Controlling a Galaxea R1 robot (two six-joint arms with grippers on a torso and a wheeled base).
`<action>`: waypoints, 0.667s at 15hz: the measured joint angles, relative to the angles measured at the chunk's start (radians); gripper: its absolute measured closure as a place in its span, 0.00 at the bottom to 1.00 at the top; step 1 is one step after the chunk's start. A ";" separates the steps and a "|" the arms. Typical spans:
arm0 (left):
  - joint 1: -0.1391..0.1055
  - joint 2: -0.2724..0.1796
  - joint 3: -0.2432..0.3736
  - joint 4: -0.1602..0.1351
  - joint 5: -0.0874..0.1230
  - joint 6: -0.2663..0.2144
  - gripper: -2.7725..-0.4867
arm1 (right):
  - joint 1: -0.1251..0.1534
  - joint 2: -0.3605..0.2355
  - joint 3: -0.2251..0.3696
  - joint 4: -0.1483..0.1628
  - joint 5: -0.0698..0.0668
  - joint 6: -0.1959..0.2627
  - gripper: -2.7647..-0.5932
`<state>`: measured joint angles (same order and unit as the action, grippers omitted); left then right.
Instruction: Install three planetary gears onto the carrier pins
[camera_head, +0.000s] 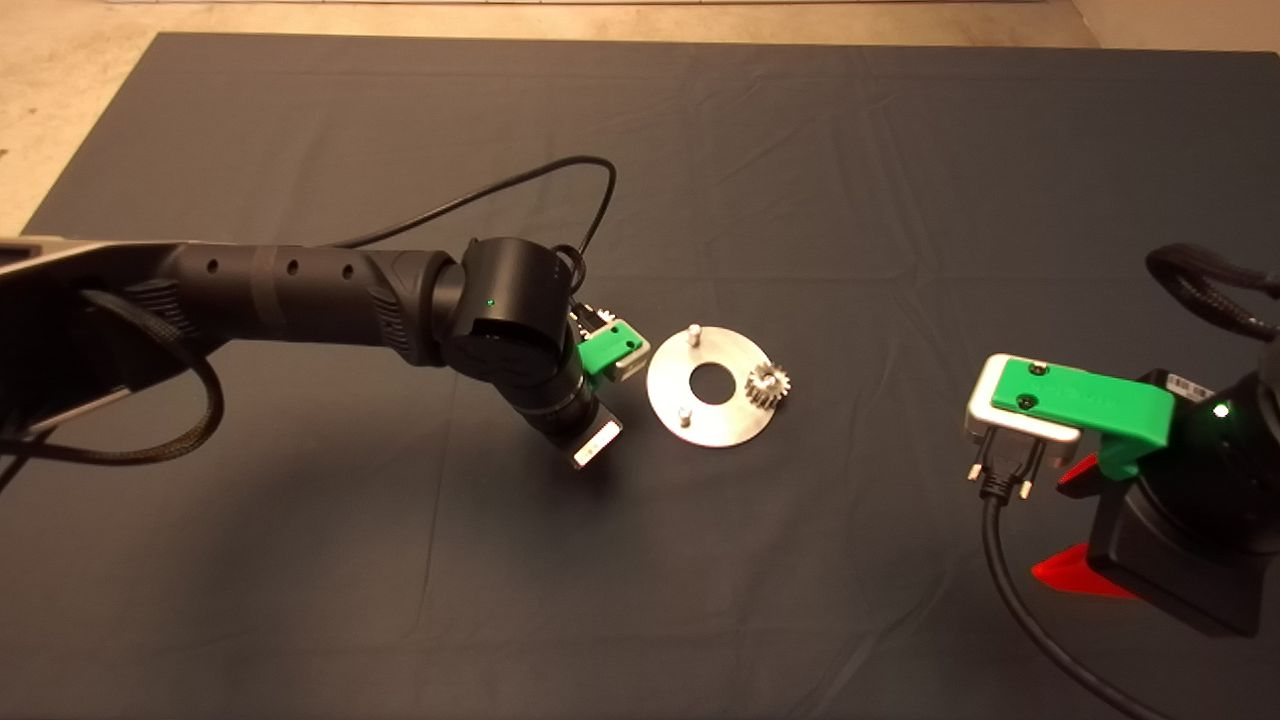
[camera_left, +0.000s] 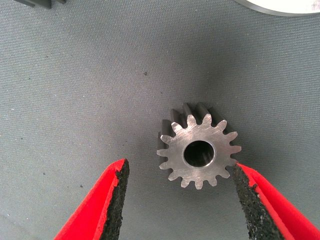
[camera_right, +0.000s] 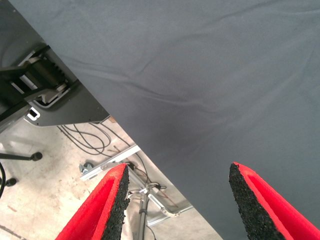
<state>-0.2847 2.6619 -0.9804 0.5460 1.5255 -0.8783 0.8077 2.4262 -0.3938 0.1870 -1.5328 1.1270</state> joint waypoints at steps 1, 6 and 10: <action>0.000 0.000 0.000 0.000 0.000 0.000 0.58 | 0.000 0.000 0.000 0.001 0.001 0.000 0.60; 0.003 0.000 -0.013 -0.004 -0.001 0.000 0.58 | 0.001 0.001 0.000 0.001 0.001 0.000 0.60; 0.003 0.000 -0.015 -0.005 -0.001 0.000 0.58 | 0.001 0.001 0.000 0.001 0.001 0.000 0.60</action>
<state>-0.2817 2.6623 -0.9953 0.5411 1.5249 -0.8783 0.8091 2.4270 -0.3938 0.1885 -1.5317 1.1270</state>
